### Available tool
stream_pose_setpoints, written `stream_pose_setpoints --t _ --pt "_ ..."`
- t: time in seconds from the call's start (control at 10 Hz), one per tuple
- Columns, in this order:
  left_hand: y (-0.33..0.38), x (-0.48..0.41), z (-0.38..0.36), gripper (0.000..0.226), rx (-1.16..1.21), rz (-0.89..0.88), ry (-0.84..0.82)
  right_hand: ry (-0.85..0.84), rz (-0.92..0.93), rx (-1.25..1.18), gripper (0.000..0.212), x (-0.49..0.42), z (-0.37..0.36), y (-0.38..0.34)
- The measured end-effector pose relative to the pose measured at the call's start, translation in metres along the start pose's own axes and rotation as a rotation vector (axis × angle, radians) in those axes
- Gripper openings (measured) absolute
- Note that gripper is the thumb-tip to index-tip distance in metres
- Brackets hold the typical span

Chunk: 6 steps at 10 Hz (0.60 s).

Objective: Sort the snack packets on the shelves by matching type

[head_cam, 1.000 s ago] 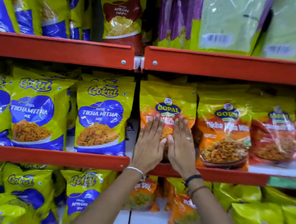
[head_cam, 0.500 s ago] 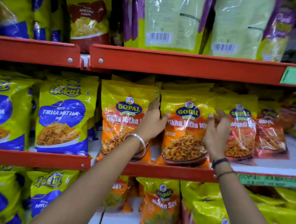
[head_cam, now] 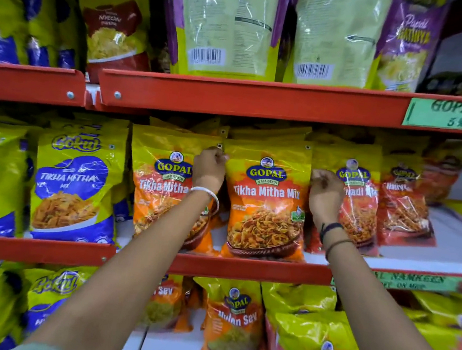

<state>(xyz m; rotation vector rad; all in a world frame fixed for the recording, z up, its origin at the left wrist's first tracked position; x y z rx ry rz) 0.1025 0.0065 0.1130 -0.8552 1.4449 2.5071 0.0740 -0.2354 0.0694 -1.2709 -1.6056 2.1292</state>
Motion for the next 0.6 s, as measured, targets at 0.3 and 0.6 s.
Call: stream_pose_setpoints --t 0.3,0.6 --pt "-0.047 0.128 -0.053 0.062 -0.461 -0.608 -0.136 -0.319 0.543 0.54 0.062 0.121 -0.012 0.037" --pt "-0.052 0.127 -0.053 0.064 -0.493 -0.602 -0.152 -0.305 0.508 0.648 0.065 0.122 -0.016 0.037"
Point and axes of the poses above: each hand's wrist, its own x-axis away from the middle knuckle, its own z-axis out of the back of the hand, y = z × x, the point moved 3 cm from there along -x, towards the middle knuckle, and after that the axes turned 1 degree about -z, right-handed, at the moved point
